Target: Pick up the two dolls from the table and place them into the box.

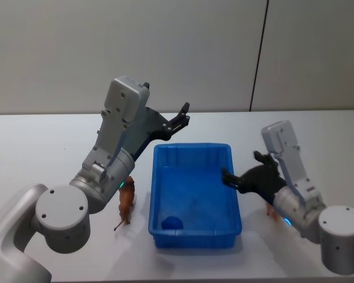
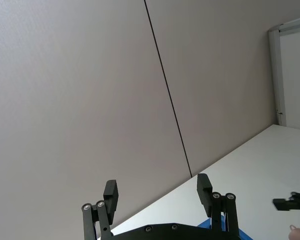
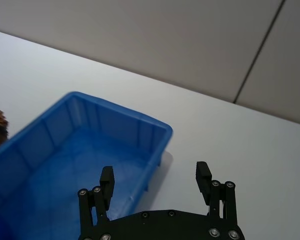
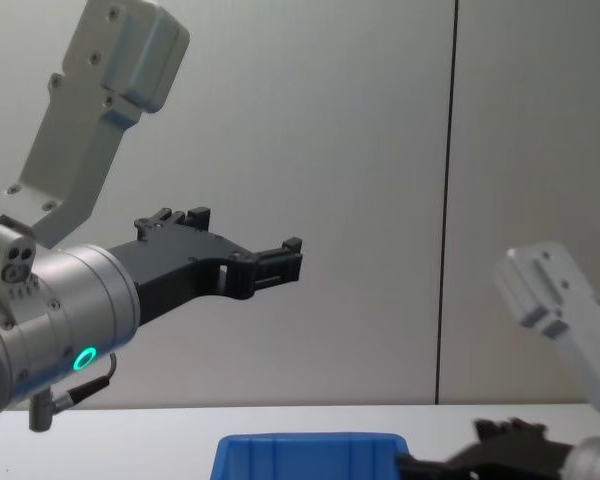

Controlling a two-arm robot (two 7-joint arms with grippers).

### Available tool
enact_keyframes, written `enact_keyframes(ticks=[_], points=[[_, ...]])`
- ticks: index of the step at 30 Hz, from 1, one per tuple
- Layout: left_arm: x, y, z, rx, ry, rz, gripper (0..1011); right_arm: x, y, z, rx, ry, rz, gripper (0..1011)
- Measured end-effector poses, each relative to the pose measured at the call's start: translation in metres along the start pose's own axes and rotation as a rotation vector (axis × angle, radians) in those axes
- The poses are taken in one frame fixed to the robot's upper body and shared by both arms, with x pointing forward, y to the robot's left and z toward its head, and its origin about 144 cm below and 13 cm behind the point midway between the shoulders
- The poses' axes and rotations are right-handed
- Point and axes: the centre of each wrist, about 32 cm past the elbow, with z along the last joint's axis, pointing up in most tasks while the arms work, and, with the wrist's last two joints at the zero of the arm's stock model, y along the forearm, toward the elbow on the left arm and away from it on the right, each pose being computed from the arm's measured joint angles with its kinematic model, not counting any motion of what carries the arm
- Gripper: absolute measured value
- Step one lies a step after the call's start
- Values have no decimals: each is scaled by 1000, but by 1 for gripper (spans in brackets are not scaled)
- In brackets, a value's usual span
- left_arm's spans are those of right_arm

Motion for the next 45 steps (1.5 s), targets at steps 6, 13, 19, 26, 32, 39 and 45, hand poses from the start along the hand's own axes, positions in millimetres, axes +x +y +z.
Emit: enact_keyframes(ticks=[6, 13, 19, 26, 32, 39, 45], points=[[0, 0, 0, 0, 0, 0, 1001, 2, -13, -5, -67, 19, -86, 1001], [0, 0, 0, 0, 0, 0, 1001, 6, -23, -14, -139, 46, -149, 1001], [0, 0, 0, 0, 0, 0, 1001, 9, -27, -22, -178, 67, -164, 1001], [0, 0, 0, 0, 0, 0, 1001, 12, -26, -32, -212, 89, -154, 1001], [0, 0, 0, 0, 0, 0, 1001, 15, -21, -40, -231, 104, -142, 1001], [0, 0, 0, 0, 0, 0, 1001, 17, -14, -47, -241, 119, -128, 1001], [0, 0, 0, 0, 0, 0, 1001, 18, -10, -50, -242, 129, -116, 891]])
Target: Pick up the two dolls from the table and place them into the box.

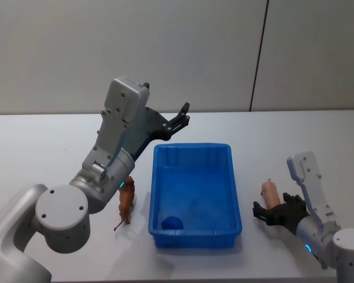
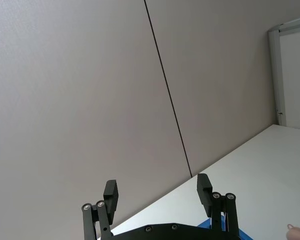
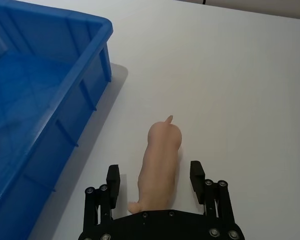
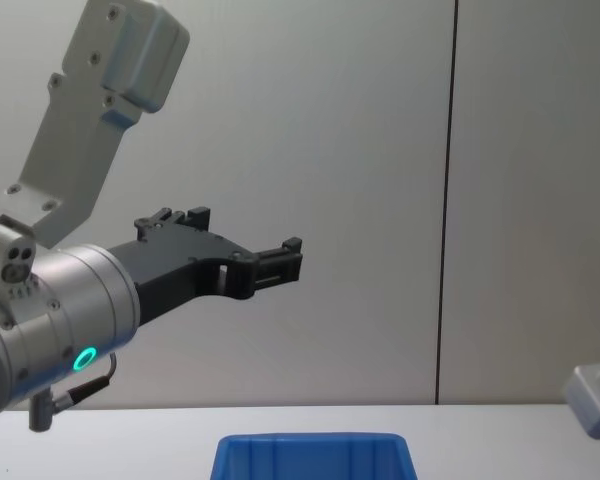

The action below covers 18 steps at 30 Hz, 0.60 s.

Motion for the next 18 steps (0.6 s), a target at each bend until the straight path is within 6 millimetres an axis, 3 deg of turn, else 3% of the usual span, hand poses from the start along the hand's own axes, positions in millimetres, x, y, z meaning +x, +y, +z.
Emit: enact_keyframes(ticks=[18], points=[[0, 0, 0, 0, 0, 0, 1001, -1, 7, 0, 17, 21, 24, 371]])
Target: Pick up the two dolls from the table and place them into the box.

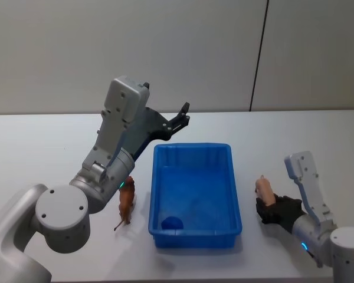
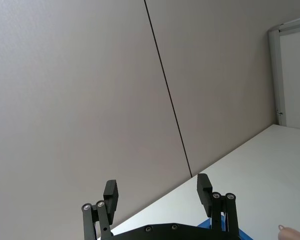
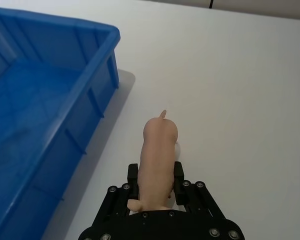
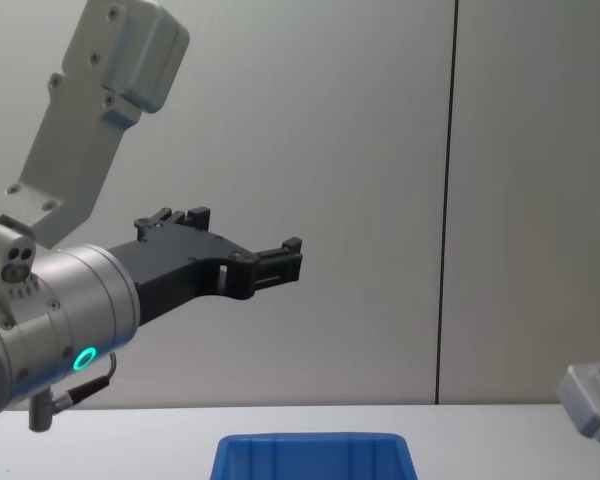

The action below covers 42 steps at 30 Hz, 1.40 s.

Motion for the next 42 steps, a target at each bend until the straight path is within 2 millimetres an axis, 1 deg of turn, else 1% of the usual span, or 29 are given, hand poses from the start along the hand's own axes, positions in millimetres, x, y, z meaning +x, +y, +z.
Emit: enact_keyframes(ticks=[16, 25, 34, 36, 37, 38, 42], points=[[0, 0, 0, 0, 0, 0, 1001, -3, -8, 17, 159, -36, 47, 371], [0, 0, 0, 0, 0, 0, 1001, -8, -11, 32, 278, -87, 125, 371], [0, 0, 0, 0, 0, 0, 1001, -17, -7, 49, 364, -139, 234, 371], [0, 0, 0, 0, 0, 0, 1001, -20, -4, 52, 378, -152, 262, 384], [0, 0, 0, 0, 0, 0, 1001, -21, -3, 53, 383, -157, 275, 425], [0, 0, 0, 0, 0, 0, 1001, -22, -1, 54, 386, -161, 285, 441], [0, 0, 0, 0, 0, 0, 1001, -27, 5, 59, 401, -179, 331, 603]])
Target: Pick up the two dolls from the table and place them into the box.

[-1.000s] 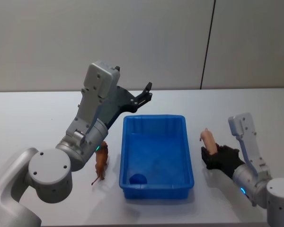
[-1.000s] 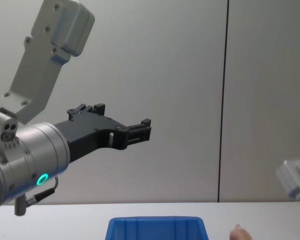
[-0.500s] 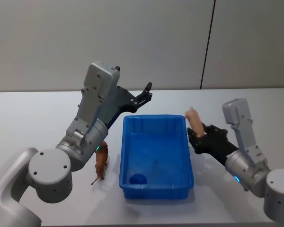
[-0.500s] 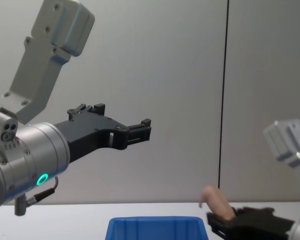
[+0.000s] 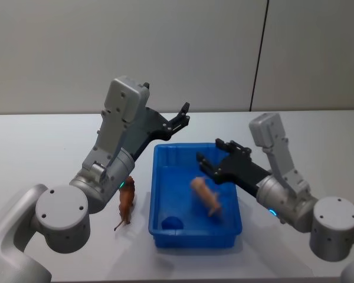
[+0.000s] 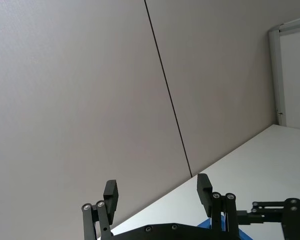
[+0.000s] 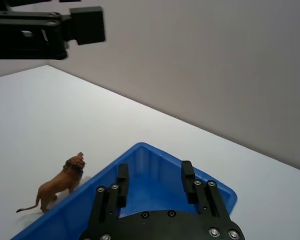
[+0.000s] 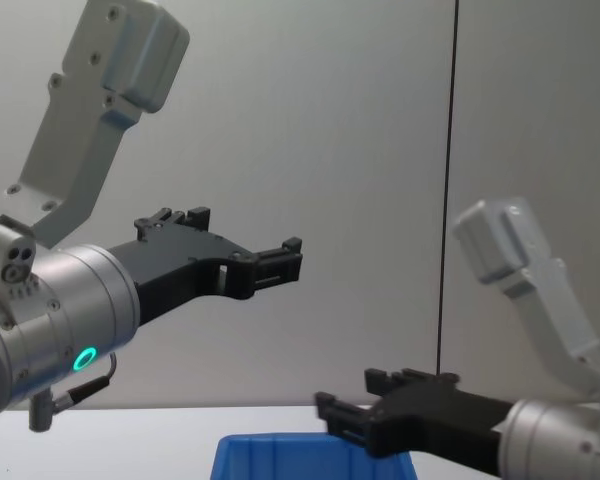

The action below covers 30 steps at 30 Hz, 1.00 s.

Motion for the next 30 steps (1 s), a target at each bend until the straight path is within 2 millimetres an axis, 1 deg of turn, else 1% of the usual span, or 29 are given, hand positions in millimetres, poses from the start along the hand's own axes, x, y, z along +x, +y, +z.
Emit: enact_keyframes(ticks=[2, 5, 7, 8, 10, 11, 12, 15, 21, 30], points=[[0, 0, 0, 0, 0, 0, 1001, 0, 4, 1, 5, -6, 21, 642], [0, 0, 0, 0, 0, 0, 1001, -1, 8, 1, 8, -10, 35, 744], [0, 0, 0, 0, 0, 0, 1001, -1, 10, 2, 7, -12, 37, 771], [0, 0, 0, 0, 0, 0, 1001, -1, 10, 2, 6, -12, 37, 834], [0, 0, 0, 0, 0, 0, 1001, -1, 11, 2, 6, -13, 35, 869], [0, 0, 0, 0, 0, 0, 1001, -1, 11, 2, 4, -13, 28, 922], [0, 0, 0, 0, 0, 0, 1001, -1, 11, 2, 3, -13, 24, 922], [0, 0, 0, 0, 0, 0, 1001, -1, 11, 1, -3, -11, 4, 1001], [0, 0, 0, 0, 0, 0, 1001, -1, 5, 0, -20, -6, -57, 1001], [0, 0, 0, 0, 0, 0, 1001, 0, -9, -4, -48, 6, -165, 1001]])
